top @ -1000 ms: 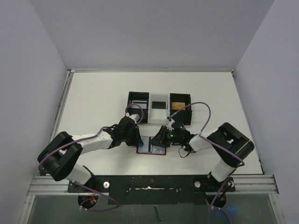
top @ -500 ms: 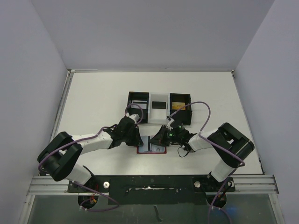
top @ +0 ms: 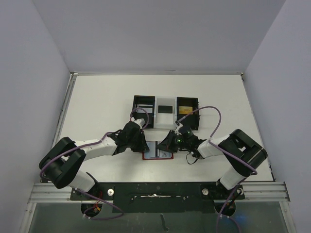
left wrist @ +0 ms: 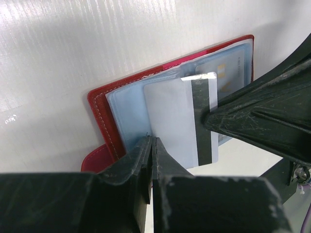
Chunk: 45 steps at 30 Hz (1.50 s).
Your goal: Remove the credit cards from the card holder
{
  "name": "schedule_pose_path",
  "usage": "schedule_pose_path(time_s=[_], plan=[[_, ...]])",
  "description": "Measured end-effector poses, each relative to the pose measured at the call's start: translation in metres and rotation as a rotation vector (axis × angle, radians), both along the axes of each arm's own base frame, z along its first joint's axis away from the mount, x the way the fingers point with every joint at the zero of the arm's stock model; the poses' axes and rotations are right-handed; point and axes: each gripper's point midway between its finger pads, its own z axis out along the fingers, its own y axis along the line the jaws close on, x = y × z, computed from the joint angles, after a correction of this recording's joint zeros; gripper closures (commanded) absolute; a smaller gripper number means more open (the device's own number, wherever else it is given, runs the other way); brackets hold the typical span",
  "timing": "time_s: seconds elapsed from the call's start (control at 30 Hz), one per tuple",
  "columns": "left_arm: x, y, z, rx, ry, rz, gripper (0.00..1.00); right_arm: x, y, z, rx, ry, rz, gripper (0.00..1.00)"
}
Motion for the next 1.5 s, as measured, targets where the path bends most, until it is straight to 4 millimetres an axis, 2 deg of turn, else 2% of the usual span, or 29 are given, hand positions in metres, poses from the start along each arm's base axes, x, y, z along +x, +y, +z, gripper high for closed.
schedule_pose_path(time_s=[0.23,0.47,0.7,0.83,1.07,1.17,1.23,1.5], plan=[[0.0,0.0,0.0,0.0,0.001,-0.004,1.0,0.004,0.003,-0.003,0.03,0.016,-0.032,0.82],[-0.001,0.0,-0.001,-0.001,0.003,-0.006,1.0,0.011,0.013,-0.006,0.041,0.021,-0.031,0.88],[-0.001,0.0,-0.001,0.0,0.003,-0.005,1.0,0.01,0.013,-0.007,0.034,0.02,-0.025,0.81],[-0.001,0.0,-0.001,0.0,0.002,-0.005,1.0,0.009,0.012,-0.005,0.031,0.013,-0.021,0.81],[0.0,0.0,-0.001,0.001,0.001,-0.003,1.0,0.006,0.009,0.0,0.028,-0.005,-0.009,0.87],[0.0,0.0,-0.001,0.001,0.001,-0.003,1.0,0.004,0.009,-0.001,0.025,-0.002,-0.002,0.86],[0.0,0.0,0.0,0.001,0.002,-0.002,1.0,0.003,0.009,-0.001,0.024,0.0,0.005,0.81],[-0.001,0.0,0.0,0.001,0.002,-0.002,1.0,-0.002,0.011,-0.002,0.021,0.006,0.02,0.83]])
